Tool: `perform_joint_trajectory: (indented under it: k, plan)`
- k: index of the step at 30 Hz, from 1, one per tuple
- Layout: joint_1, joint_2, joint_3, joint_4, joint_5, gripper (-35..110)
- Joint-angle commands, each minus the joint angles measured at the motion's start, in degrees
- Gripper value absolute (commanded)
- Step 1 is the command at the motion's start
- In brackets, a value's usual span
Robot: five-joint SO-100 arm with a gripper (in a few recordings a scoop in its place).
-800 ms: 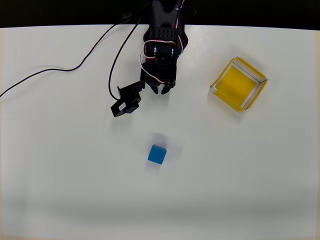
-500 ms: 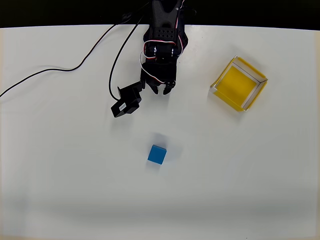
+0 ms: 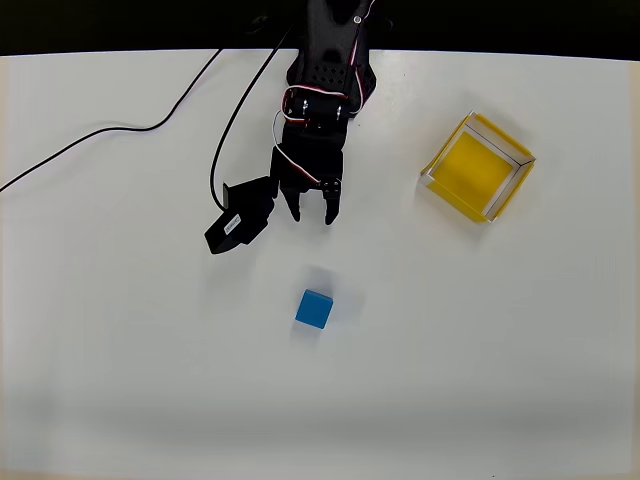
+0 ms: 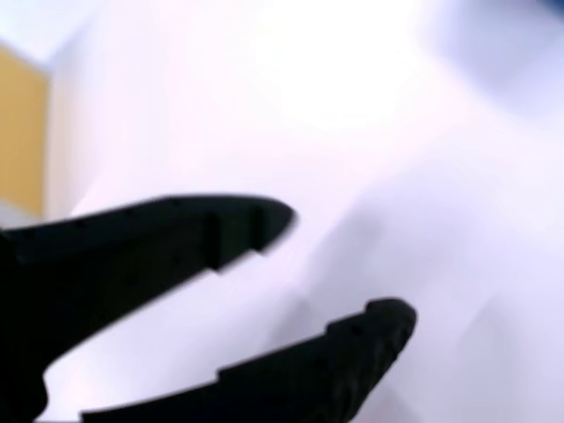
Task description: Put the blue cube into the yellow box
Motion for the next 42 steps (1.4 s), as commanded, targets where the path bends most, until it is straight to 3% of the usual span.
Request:
perform_joint_trajectory:
  k: [1, 11, 29, 42]
  plan:
    - [1.93, -10.02, -10.55, -13.71, 1.85, 38]
    - [4.13, -36.74, -18.90, -40.43, 1.85, 47]
    - [-2.02, -59.50, -28.12, -55.11, 5.89, 50]
    - [-2.90, -70.84, -34.72, -57.22, 8.26, 48]
